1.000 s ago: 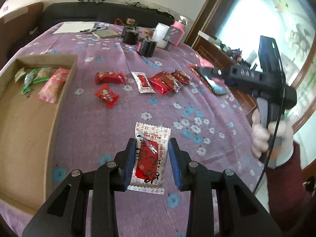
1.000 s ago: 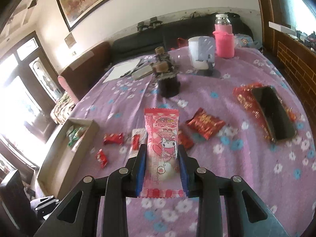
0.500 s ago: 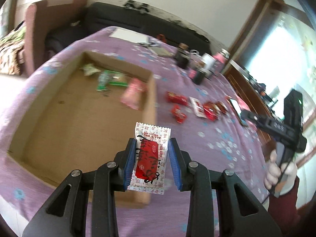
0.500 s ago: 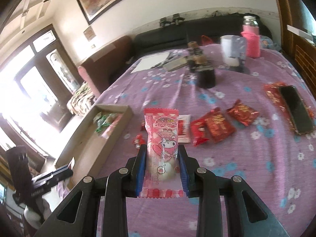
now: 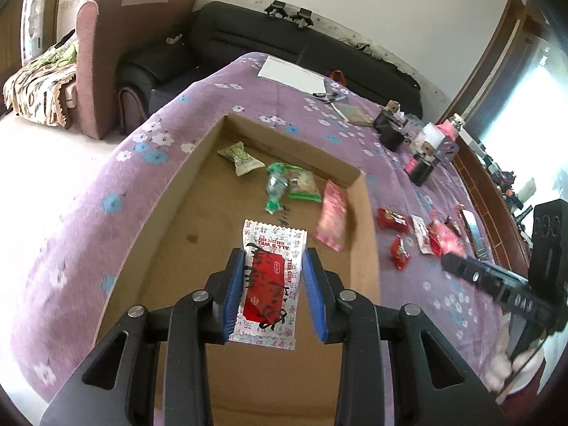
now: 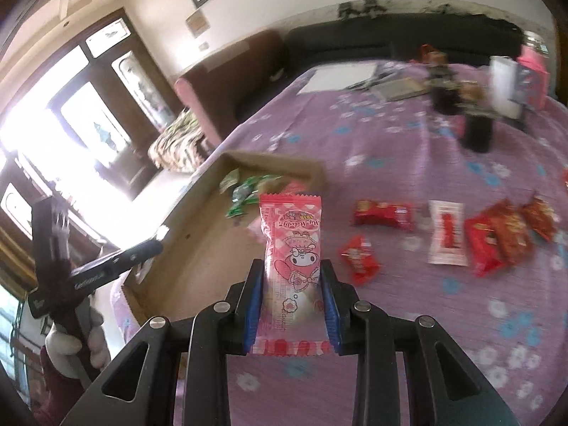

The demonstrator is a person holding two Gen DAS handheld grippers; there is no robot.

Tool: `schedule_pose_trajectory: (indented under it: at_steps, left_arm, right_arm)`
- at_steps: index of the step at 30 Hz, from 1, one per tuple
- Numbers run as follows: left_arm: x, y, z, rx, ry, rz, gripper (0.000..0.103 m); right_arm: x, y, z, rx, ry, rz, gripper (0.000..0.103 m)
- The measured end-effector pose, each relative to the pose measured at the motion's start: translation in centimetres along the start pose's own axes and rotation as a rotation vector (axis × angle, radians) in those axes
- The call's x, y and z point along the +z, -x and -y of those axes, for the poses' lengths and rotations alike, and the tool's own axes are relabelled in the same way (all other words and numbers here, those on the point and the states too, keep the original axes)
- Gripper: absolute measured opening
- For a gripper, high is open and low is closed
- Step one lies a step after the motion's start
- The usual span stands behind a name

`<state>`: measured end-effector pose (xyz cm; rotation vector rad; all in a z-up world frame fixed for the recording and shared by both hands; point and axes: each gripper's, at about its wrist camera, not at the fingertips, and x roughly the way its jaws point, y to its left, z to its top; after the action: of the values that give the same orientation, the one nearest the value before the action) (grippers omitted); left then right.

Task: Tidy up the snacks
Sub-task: 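Carry both held snacks over the cardboard box and open both grippers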

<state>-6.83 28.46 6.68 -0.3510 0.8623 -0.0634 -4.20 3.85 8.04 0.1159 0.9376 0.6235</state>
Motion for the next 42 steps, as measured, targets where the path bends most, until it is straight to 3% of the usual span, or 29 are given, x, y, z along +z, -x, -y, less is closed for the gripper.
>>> schedule_pose_trajectory:
  at_steps: [11, 24, 27, 30, 36, 42]
  left_arm:
    - [4.4, -5.4, -2.8, 0.027, 0.069, -0.082, 0.031]
    - [5.5, -8.0, -3.6, 0.055, 0.066, -0.100, 0.034]
    - [5.5, -8.0, -3.6, 0.055, 0.072, -0.101, 0.037]
    - [5.6, -7.5, -4.0, 0.043, 0.111, -0.096, 0.049]
    - [5.4, -4.9, -3.4, 0.042, 0.133, -0.040, 0.049]
    - [3.9, -1.9, 0.0, 0.005, 0.085, -0.013, 0.054]
  right_arm:
    - [1.8, -9.0, -7.0, 0.021, 0.094, -0.102, 0.031]
    - [2.3, -14.9, -7.4, 0.011, 0.074, -0.162, 0.033]
    - [2.3, -14.6, -7.5, 0.014, 0.083, -0.141, 0.034]
    - [2.6, -13.8, -7.4, 0.028, 0.077, -0.115, 0.040]
    - [2.8, -10.3, -6.5, 0.039, 0.069, -0.048, 0.041]
    - [2.1, -5.5, -3.4, 0.031, 0.017, 0.032, 0.044]
